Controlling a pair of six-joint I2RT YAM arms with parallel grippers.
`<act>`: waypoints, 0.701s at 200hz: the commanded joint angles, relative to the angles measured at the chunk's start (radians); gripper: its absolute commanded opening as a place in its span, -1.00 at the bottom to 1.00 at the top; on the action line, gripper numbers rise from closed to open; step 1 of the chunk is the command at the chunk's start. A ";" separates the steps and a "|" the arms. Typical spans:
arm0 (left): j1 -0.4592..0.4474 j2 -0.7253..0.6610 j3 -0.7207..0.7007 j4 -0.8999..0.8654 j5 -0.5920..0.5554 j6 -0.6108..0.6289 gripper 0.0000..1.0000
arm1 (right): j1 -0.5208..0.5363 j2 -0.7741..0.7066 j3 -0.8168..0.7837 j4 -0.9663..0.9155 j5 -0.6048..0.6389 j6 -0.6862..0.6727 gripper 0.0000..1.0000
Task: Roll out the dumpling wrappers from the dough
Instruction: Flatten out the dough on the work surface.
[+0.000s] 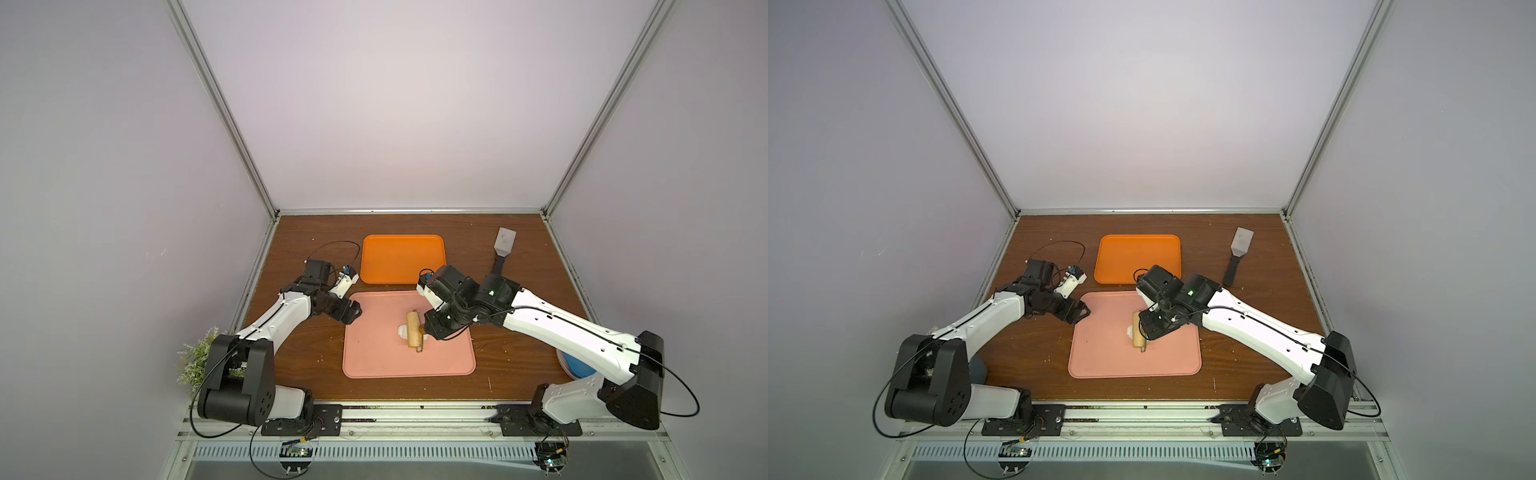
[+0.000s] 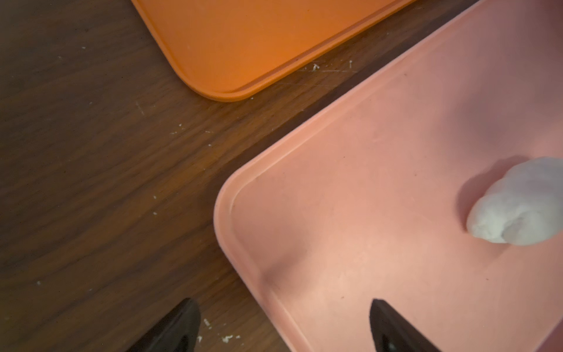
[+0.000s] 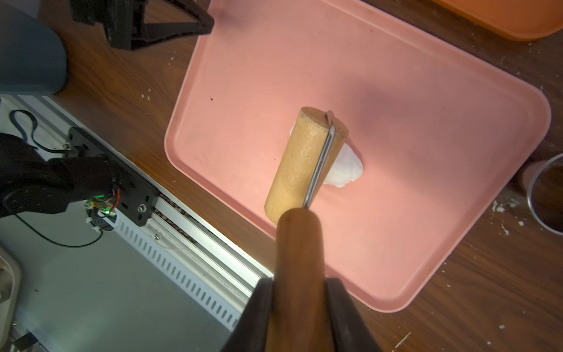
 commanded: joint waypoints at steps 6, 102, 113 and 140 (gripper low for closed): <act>-0.013 0.029 0.020 -0.019 -0.065 0.038 0.76 | 0.025 0.008 0.067 -0.072 0.109 0.001 -1.00; -0.065 0.138 0.076 0.026 -0.121 0.023 0.47 | 0.027 0.125 0.107 -0.009 0.129 0.002 -1.00; -0.065 0.154 0.087 0.029 -0.121 0.024 0.44 | 0.026 0.129 0.106 -0.007 0.120 0.002 -1.00; -0.065 0.195 0.117 0.029 -0.111 0.025 0.38 | 0.026 0.141 0.115 -0.011 0.120 -0.001 -1.00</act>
